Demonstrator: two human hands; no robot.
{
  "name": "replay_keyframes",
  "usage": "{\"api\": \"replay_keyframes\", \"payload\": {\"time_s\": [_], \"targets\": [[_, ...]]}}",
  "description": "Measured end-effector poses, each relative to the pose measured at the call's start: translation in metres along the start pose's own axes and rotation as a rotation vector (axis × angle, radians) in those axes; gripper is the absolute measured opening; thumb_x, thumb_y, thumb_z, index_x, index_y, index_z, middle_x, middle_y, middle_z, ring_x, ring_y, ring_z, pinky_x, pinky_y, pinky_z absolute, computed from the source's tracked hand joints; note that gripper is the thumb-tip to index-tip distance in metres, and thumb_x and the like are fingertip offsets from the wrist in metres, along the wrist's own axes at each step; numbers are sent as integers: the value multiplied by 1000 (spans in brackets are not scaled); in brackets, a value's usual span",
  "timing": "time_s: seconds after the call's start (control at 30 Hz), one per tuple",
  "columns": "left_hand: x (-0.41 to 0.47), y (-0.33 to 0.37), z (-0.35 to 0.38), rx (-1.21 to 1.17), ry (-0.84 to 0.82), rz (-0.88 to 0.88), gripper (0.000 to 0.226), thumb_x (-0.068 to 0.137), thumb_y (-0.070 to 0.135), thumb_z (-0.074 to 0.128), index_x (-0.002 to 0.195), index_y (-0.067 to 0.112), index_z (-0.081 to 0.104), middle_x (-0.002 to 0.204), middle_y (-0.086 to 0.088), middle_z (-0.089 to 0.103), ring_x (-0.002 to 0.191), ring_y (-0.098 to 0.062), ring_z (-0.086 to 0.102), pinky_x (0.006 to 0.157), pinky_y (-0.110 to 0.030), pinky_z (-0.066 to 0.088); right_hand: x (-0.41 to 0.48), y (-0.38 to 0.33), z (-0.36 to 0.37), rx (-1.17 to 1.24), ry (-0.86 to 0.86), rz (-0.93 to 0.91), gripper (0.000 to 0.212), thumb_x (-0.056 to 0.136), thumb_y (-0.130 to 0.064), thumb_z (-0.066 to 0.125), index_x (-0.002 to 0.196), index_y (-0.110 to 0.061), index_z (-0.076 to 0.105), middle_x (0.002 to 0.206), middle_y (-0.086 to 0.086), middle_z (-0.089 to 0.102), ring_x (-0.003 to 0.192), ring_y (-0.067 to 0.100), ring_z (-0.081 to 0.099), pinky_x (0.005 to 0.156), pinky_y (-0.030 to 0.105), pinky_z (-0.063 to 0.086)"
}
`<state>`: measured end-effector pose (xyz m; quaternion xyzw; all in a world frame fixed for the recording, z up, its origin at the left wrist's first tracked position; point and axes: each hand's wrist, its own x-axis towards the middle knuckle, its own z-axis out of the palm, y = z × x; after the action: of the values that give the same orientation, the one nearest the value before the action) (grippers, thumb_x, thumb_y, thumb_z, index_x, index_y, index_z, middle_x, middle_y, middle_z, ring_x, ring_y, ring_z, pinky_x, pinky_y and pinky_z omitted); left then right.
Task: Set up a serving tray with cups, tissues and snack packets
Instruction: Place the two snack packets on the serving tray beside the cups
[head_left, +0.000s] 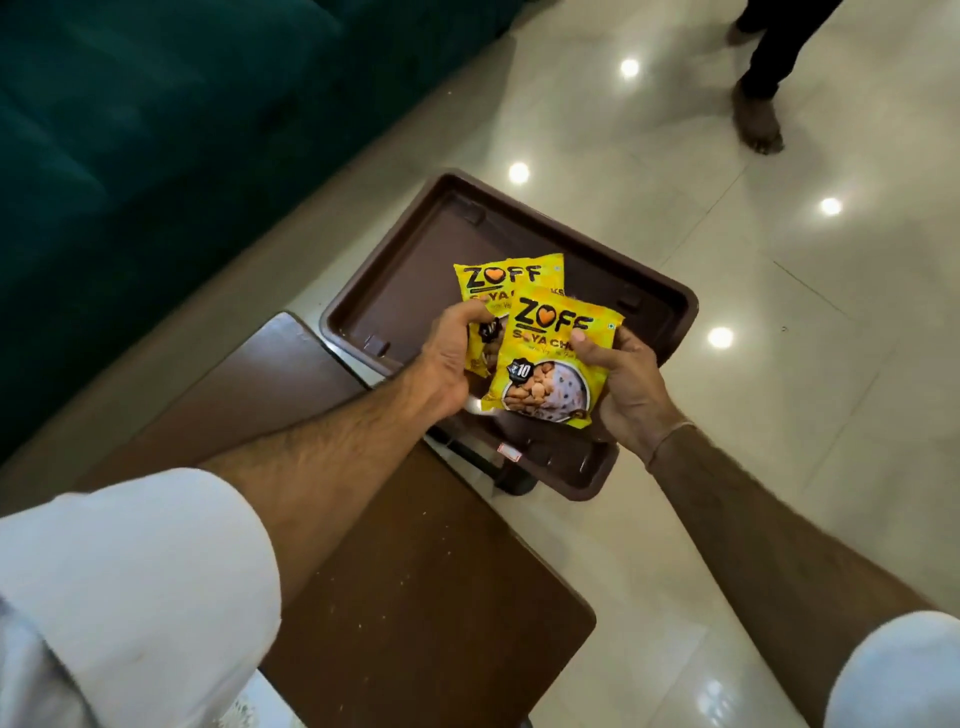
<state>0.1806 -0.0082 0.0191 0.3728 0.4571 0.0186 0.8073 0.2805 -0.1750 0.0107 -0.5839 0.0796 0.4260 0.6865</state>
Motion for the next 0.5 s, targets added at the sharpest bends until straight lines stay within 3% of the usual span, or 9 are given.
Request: {"api": "replay_keyframes", "payload": {"time_s": [0.07, 0.13, 0.2, 0.23, 0.37, 0.5], "targets": [[-14, 6, -26, -66, -31, 29, 19, 78, 20, 57, 71, 12, 74, 65, -3, 70, 46, -16, 60, 49, -21, 50, -6, -1, 23, -39, -42, -19, 39, 89, -9, 68, 127, -3, 61, 120, 18, 71, 103, 37, 71, 85, 50, 59], [-30, 12, -51, -104, -45, 64, 20, 81, 26, 65, 85, 12, 79, 90, -10, 78, 74, -27, 75, 69, -36, 60, -14, 1, 50, -89, -93, -18, 40, 91, -13, 67, 129, -2, 59, 121, 19, 71, 102, 35, 72, 83, 48, 60], [-49, 14, -82, -118, -28, 95, 24, 82, 29, 72, 100, 15, 79, 110, -13, 76, 99, -32, 73, 86, -48, 58, -24, 8, 82, -130, -140, 4, 41, 93, -17, 66, 130, -2, 58, 121, 19, 70, 101, 36, 72, 79, 47, 61], [-59, 13, -98, -122, -10, 106, 24, 82, 27, 74, 102, 14, 78, 110, -13, 76, 99, -31, 73, 86, -48, 59, -30, 14, 97, -144, -161, 17, 40, 94, -19, 65, 131, -3, 57, 122, 19, 70, 102, 37, 71, 79, 48, 61], [-106, 3, -170, -129, 101, 111, 24, 79, 24, 79, 99, 11, 74, 89, -8, 78, 71, -23, 75, 60, -31, 58, -58, 44, 155, -225, -256, 56, 41, 97, -24, 62, 132, -5, 57, 123, 19, 70, 107, 40, 69, 87, 55, 57], [-164, -15, -247, -187, 209, 134, 45, 71, 27, 84, 108, 6, 70, 92, -11, 73, 66, -22, 71, 61, -32, 57, -94, 86, 208, -328, -371, 103, 40, 97, -30, 62, 131, -10, 59, 120, 15, 72, 103, 37, 72, 80, 51, 60]]}}
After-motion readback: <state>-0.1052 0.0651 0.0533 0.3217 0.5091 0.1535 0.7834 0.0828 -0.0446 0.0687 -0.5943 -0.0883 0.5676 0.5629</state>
